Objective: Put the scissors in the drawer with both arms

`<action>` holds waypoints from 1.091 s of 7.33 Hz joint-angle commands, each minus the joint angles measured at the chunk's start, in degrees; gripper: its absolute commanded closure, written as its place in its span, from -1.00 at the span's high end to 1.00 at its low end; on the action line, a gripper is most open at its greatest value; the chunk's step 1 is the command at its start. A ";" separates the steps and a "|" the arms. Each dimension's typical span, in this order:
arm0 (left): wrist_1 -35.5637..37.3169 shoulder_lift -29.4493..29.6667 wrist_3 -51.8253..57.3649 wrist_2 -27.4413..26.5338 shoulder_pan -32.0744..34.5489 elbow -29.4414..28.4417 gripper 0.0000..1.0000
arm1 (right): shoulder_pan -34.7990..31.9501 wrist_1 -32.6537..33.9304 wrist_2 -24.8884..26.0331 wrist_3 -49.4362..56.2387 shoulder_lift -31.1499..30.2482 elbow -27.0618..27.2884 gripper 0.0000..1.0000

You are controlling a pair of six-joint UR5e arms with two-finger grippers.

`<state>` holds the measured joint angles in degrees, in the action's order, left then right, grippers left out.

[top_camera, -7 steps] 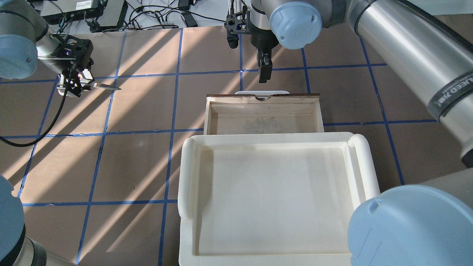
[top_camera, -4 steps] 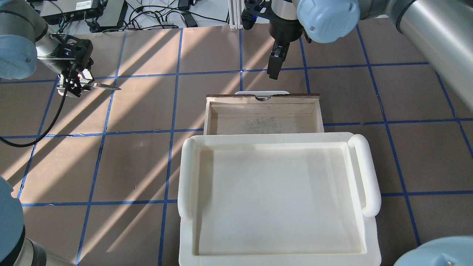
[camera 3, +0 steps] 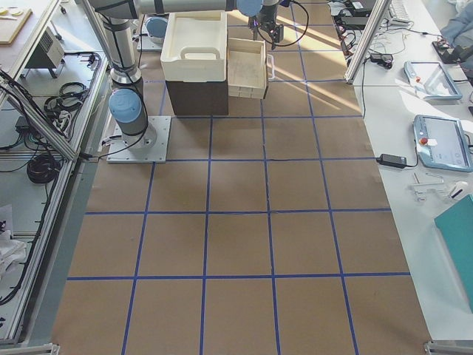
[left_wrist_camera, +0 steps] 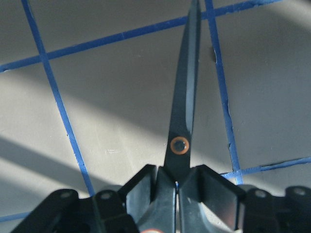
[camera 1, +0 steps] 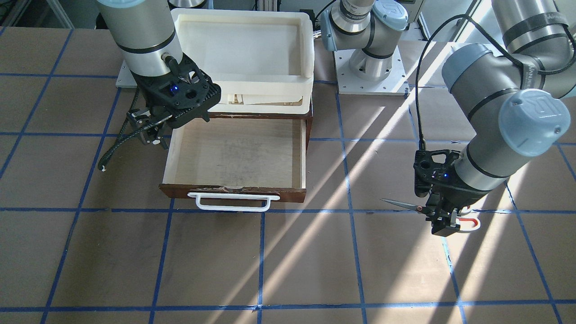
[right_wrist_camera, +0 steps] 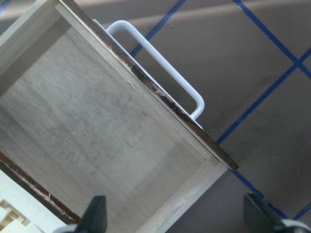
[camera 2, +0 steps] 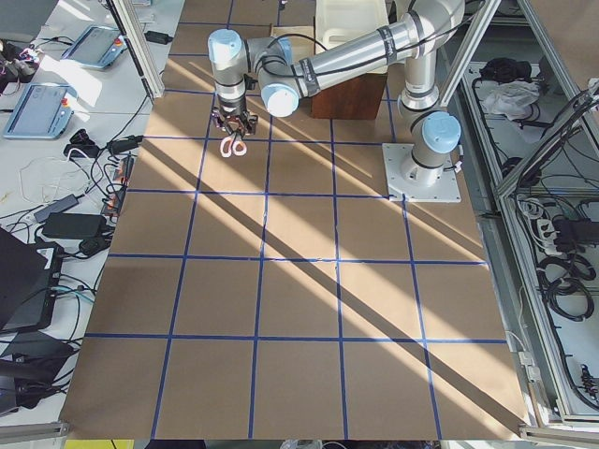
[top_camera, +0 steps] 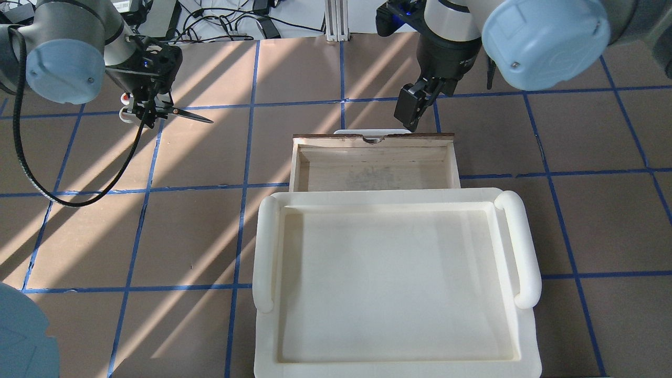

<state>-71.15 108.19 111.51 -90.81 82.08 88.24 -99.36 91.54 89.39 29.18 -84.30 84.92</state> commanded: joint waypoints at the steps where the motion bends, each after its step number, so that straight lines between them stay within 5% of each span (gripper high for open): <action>1: -0.39 -0.44 -4.08 1.68 5.26 0.36 -1.00 | 2.14 -2.33 0.35 -16.72 -3.67 1.04 0.99; 8: -2.77 -2.90 -25.78 5.12 22.13 0.45 -1.00 | 6.63 -4.09 -0.62 -31.11 -6.14 2.97 1.00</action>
<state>-73.68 105.48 90.11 -85.67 100.84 88.68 -92.74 87.14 88.95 -1.03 -90.23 87.41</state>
